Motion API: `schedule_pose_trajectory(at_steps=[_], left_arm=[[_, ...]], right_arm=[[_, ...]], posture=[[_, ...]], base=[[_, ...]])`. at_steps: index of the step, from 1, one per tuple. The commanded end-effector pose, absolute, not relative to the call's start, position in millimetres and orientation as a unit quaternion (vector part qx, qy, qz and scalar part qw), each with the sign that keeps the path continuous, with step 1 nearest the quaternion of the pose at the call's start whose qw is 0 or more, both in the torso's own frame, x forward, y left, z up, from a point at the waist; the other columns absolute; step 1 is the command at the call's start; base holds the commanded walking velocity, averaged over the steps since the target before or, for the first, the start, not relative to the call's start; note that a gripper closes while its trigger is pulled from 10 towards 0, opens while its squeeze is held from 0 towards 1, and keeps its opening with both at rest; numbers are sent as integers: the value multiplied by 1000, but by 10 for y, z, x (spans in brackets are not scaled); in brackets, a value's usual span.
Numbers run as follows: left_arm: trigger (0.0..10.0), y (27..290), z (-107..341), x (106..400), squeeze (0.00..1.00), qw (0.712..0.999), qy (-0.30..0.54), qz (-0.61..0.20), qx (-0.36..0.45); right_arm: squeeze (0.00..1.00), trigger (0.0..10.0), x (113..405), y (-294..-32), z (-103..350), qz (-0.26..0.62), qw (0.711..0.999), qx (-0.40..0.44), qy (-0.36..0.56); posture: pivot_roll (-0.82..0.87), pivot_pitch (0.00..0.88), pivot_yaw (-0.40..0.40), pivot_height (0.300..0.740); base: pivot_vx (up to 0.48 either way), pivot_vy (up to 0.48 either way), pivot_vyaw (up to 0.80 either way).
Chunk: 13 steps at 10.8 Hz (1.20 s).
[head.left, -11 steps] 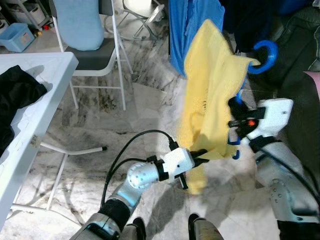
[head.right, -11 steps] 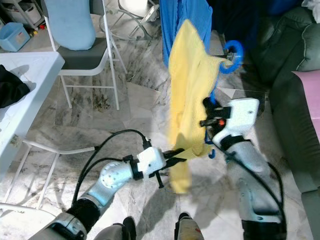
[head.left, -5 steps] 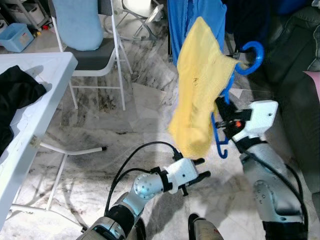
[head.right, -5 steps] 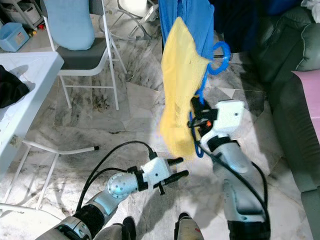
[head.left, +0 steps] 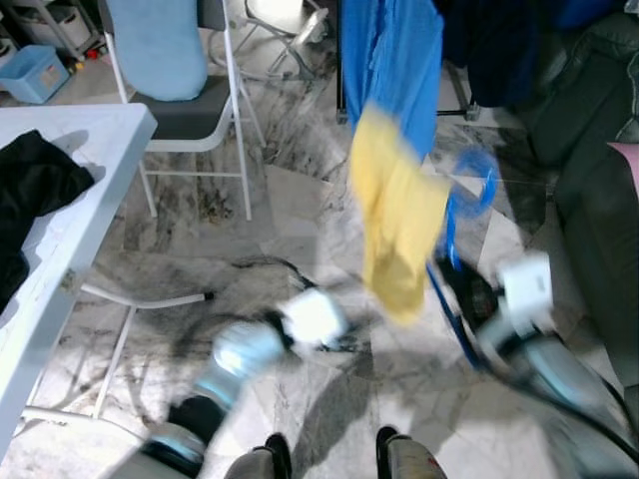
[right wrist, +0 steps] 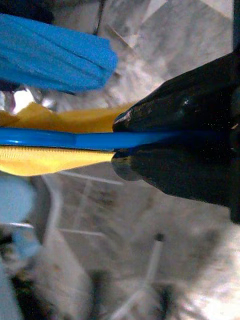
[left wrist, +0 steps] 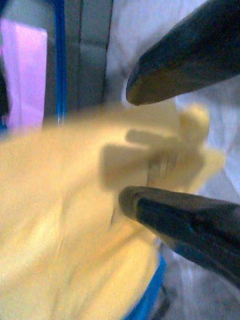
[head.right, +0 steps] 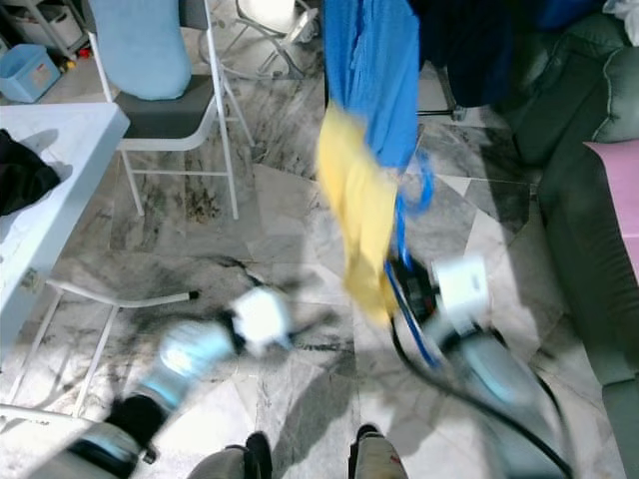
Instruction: Hang hanger
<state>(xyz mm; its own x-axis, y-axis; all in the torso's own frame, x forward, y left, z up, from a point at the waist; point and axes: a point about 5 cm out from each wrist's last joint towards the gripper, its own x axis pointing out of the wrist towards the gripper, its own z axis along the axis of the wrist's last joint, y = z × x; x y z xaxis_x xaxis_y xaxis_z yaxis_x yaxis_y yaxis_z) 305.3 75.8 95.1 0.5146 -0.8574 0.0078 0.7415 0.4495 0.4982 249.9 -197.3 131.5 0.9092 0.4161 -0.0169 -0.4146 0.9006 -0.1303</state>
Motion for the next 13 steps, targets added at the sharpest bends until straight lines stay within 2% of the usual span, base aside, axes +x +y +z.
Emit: schedule_pose_trajectory(at_steps=[1,3,5,6,9,11,13], left_arm=[[10000,800,1059,3111,1000,839,-147,-471,230],[10000,864,1263,3269,1000,831,-170,-455,270],[10000,879,1310,3341,1000,820,-160,-459,301],[10000,873,1397,3401,1000,810,-166,-461,323],[10000,904,1438,3437,1000,764,-156,-497,381],[10000,946,1401,3429,1000,746,-134,-522,391],[10000,995,1435,3466,1000,749,-133,-511,400]], right_arm=[[0,10000,2449,-2016,1395,232,969,-76,-27],[0,10000,2284,-2199,1294,283,950,-130,26],[0,10000,2156,-2260,1273,342,926,-147,62],[0,10000,2066,-2309,1272,387,904,-158,90],[0,10000,2020,-2273,1344,442,873,-178,101],[0,10000,2071,-2259,1412,447,873,-177,87],[0,10000,2098,-2188,1385,440,880,-165,72]], posture=[[-220,255,102,740],[-219,256,112,740],[-234,256,130,740],[-240,256,135,740],[-241,256,145,740],[-237,258,150,740],[-230,257,152,740]], base=[[0,0,0],[0,0,0],[0,0,0],[0,0,0],[0,0,0],[0,0,0],[0,0,0]])
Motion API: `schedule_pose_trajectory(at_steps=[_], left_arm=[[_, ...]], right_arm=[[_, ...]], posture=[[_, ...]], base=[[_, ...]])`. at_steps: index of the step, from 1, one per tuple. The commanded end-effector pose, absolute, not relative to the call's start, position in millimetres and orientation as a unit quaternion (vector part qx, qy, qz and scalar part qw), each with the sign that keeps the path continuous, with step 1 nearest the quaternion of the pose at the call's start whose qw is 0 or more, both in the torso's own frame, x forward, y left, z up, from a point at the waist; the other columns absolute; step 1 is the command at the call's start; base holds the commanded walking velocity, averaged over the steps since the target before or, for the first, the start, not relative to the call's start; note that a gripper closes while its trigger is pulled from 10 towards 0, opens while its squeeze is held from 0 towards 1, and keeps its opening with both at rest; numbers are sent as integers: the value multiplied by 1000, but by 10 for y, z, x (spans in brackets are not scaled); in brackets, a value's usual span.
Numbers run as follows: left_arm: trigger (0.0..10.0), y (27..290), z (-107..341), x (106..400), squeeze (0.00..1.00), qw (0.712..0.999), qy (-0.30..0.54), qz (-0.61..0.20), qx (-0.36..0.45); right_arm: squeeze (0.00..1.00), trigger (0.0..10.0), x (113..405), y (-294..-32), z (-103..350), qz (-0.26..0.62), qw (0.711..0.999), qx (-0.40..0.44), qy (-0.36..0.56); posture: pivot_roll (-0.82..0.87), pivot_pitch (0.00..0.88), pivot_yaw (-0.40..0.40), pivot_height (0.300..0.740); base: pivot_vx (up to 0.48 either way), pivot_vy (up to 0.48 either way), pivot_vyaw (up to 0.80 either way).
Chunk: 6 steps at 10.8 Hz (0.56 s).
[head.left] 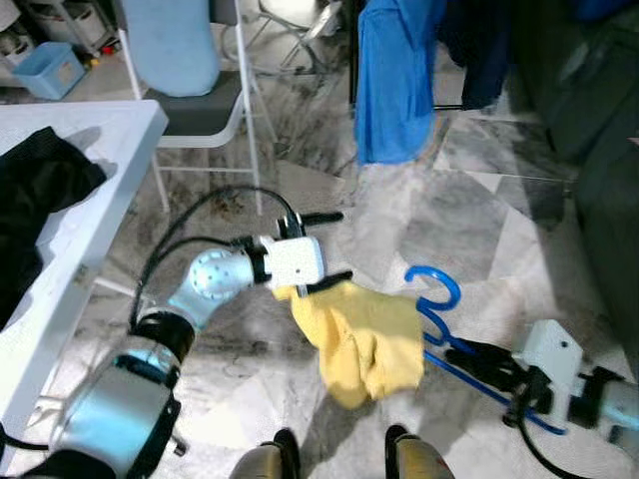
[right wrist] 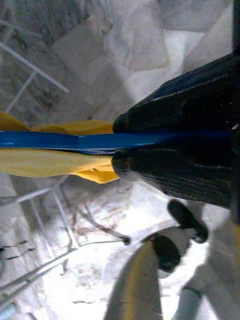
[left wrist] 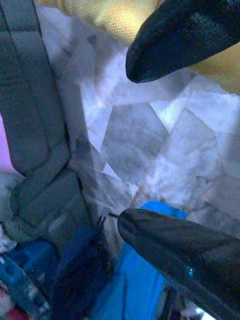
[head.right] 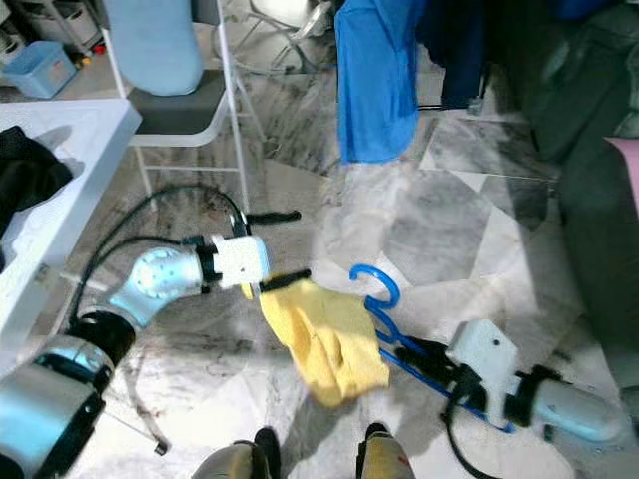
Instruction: Hang hanger
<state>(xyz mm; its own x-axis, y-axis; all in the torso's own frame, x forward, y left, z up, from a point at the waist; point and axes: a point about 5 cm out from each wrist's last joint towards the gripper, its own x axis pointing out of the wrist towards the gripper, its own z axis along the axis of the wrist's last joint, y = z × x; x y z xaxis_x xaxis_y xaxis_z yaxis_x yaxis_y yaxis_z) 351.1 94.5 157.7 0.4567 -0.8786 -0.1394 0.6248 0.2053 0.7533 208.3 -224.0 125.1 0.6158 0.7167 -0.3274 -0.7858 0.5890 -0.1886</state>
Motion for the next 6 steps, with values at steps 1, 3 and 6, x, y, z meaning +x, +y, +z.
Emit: schedule_pose_trajectory(at_steps=[1,3,6], left_arm=[[10000,1011,1475,3491,1000,752,-137,-504,402],[10000,1081,1547,3513,980,741,-134,-515,410],[10000,1210,1653,3629,1000,762,-118,-474,425]], right_arm=[[0,10000,2089,-2119,1340,438,883,-153,68],[0,10000,2063,-2063,1245,436,885,-145,72],[0,10000,2153,-2223,1192,378,905,-185,68]], posture=[[-227,256,151,740],[-224,255,157,740],[-231,255,160,740]], base=[[0,0,0],[0,0,0],[0,0,0]])
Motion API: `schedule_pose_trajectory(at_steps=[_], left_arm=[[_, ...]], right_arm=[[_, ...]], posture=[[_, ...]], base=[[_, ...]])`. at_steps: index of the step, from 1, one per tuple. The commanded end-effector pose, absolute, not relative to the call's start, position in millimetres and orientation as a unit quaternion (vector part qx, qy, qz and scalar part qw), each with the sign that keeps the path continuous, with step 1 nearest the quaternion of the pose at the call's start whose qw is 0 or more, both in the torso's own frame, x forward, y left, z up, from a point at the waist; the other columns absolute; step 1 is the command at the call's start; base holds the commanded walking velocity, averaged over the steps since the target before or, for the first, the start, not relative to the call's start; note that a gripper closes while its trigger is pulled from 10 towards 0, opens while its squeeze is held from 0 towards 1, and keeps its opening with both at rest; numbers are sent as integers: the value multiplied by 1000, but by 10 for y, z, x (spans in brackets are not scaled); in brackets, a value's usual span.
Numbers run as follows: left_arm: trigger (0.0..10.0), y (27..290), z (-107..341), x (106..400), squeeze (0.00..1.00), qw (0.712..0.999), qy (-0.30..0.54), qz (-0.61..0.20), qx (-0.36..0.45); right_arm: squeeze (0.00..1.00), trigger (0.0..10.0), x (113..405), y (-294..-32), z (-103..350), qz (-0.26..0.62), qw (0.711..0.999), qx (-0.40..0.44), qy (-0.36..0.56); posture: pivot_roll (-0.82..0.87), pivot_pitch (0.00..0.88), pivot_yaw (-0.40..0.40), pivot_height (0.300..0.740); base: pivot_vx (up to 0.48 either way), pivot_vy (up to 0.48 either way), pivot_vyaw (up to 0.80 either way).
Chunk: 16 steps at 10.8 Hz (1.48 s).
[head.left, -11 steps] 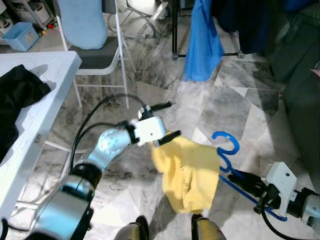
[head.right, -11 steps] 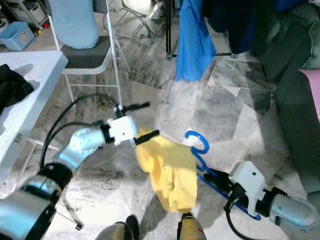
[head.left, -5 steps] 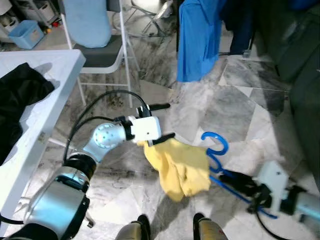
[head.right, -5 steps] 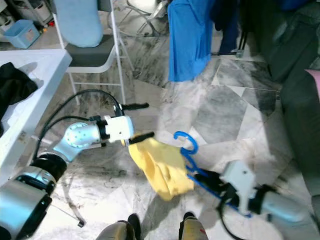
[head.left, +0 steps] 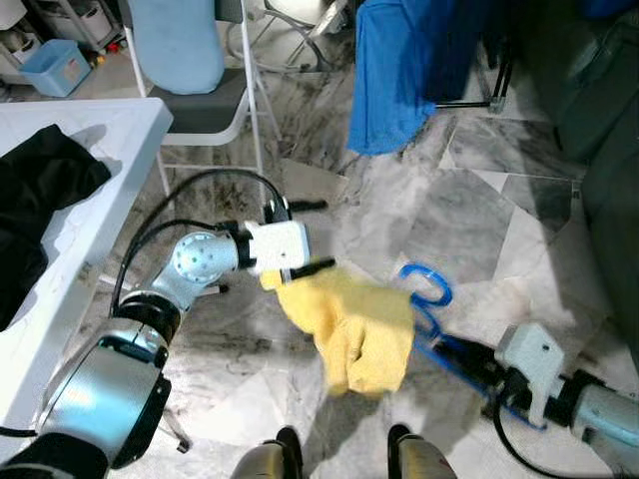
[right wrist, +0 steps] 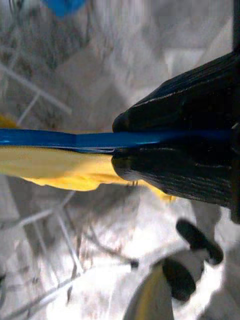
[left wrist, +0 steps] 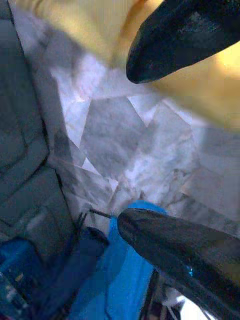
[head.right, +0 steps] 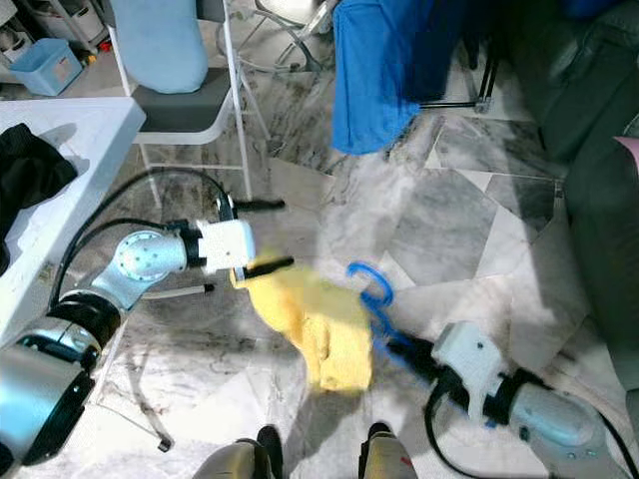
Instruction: Hang hanger
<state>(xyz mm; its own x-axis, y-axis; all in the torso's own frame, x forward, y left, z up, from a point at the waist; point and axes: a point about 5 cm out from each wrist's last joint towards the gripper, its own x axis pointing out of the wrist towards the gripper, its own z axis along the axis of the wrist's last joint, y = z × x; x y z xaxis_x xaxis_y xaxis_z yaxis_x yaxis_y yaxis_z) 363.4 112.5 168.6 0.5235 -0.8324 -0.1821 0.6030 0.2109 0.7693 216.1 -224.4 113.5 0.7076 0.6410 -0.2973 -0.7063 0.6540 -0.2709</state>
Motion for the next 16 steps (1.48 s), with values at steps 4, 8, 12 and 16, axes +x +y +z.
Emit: schedule_pose_trajectory(at_steps=[4,8,12,16], left_arm=[[10000,1135,1498,3548,0,756,-109,-501,407],[10000,1007,1363,3482,0,716,-93,-536,438],[0,915,1341,3473,0,708,-85,-552,433],[0,949,1232,3453,0,687,-9,-594,418]], right_arm=[[0,10000,2242,-2277,1195,344,914,-212,49],[0,10000,2209,-2183,1366,428,875,-220,55],[0,10000,2184,-2231,1436,478,830,-271,92],[0,10000,2217,-2231,1429,475,827,-287,90]], posture=[[-232,256,152,740],[-239,266,152,740],[-257,275,157,740],[-256,283,168,740]], base=[[0,0,0],[0,0,0],[0,0,0],[0,0,0]])
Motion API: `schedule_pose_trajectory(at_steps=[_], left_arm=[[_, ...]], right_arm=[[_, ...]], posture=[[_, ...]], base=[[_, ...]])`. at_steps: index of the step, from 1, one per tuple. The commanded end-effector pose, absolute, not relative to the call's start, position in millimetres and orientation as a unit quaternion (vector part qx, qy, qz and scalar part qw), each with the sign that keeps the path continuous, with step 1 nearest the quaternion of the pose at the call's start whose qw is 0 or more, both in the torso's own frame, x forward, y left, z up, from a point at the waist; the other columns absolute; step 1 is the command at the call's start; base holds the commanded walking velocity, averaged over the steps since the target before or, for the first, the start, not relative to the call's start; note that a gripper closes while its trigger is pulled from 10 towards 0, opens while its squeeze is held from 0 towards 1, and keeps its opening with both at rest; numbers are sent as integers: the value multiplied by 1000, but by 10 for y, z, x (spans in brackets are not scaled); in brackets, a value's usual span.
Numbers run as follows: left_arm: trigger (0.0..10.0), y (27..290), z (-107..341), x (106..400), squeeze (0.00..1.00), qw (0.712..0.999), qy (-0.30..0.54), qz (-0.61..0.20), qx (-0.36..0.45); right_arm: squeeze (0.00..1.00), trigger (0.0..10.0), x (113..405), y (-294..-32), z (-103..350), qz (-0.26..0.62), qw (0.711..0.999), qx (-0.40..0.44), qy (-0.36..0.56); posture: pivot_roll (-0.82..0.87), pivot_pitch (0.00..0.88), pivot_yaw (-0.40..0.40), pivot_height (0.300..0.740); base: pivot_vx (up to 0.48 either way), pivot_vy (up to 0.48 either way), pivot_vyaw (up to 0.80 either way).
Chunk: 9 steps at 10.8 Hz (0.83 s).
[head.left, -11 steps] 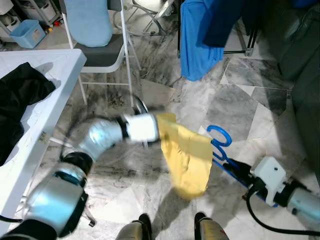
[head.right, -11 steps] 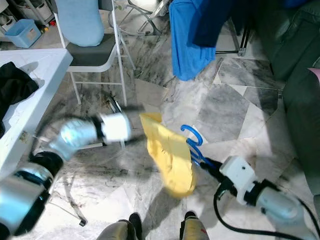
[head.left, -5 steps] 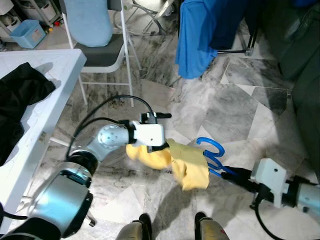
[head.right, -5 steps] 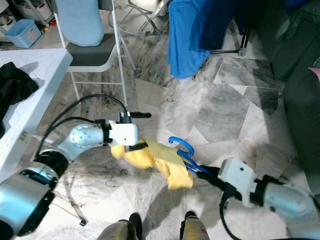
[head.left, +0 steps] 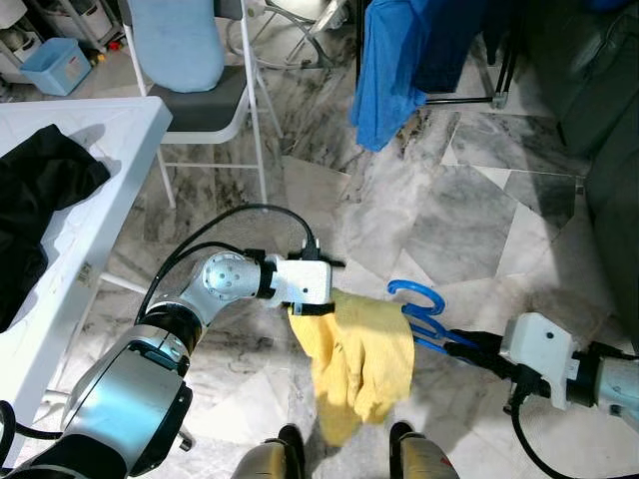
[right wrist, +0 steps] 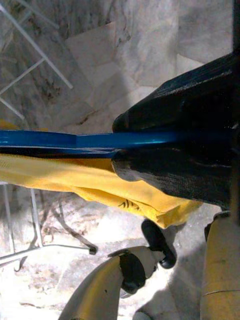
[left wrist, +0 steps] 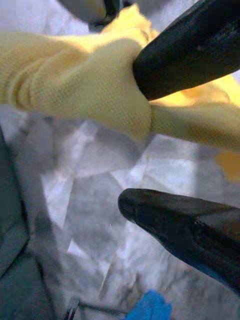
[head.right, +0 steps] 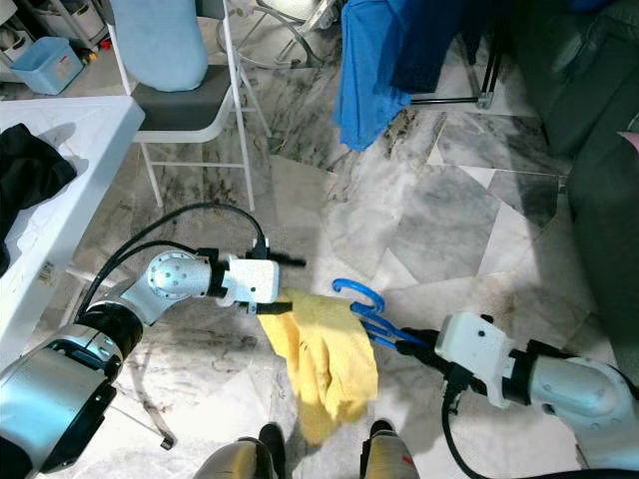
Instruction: Hang hanger
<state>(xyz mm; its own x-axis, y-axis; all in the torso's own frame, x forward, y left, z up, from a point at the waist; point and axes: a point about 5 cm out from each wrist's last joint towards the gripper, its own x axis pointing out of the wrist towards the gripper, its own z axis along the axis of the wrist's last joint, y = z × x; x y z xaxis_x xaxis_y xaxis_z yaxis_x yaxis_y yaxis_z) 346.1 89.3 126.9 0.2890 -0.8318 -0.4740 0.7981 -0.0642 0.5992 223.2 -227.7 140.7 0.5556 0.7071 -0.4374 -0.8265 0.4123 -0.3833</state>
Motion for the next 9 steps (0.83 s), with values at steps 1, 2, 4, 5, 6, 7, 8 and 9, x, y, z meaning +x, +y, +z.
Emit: schedule_pose_trajectory(at_steps=[1,2,4,5,6,7,8,9], left_arm=[[0,936,1199,3445,0,683,9,-603,412],[0,914,1178,3437,0,682,20,-610,403],[0,911,1156,3434,0,675,30,-612,411],[0,890,1188,3450,0,682,18,-604,411],[0,874,1218,3464,0,688,10,-600,408],[0,867,1246,3479,0,691,0,-592,415],[0,853,1277,3497,0,696,-14,-581,422],[0,815,1344,3530,0,708,-39,-562,427]], right_arm=[[0,10000,2225,-2212,1420,476,826,-290,88],[0,10000,2246,-2205,1422,475,824,-299,84],[0,10000,2295,-2205,1455,470,825,-305,76],[0,10000,2322,-2226,1463,464,824,-317,73],[0,10000,2342,-2234,1468,460,825,-321,70],[0,10000,2356,-2236,1468,459,825,-322,69],[0,10000,2372,-2244,1462,458,824,-326,69],[0,10000,2400,-2254,1470,454,822,-338,64]], posture=[[-254,282,168,740],[-253,282,168,740],[-254,281,165,740],[-253,280,164,740],[-253,280,164,740],[-250,280,165,740],[-250,280,165,740],[-247,285,172,740]], base=[[0,0,0],[0,0,0],[0,0,0],[0,0,0],[0,0,0],[0,0,0],[0,0,0],[0,0,0]])
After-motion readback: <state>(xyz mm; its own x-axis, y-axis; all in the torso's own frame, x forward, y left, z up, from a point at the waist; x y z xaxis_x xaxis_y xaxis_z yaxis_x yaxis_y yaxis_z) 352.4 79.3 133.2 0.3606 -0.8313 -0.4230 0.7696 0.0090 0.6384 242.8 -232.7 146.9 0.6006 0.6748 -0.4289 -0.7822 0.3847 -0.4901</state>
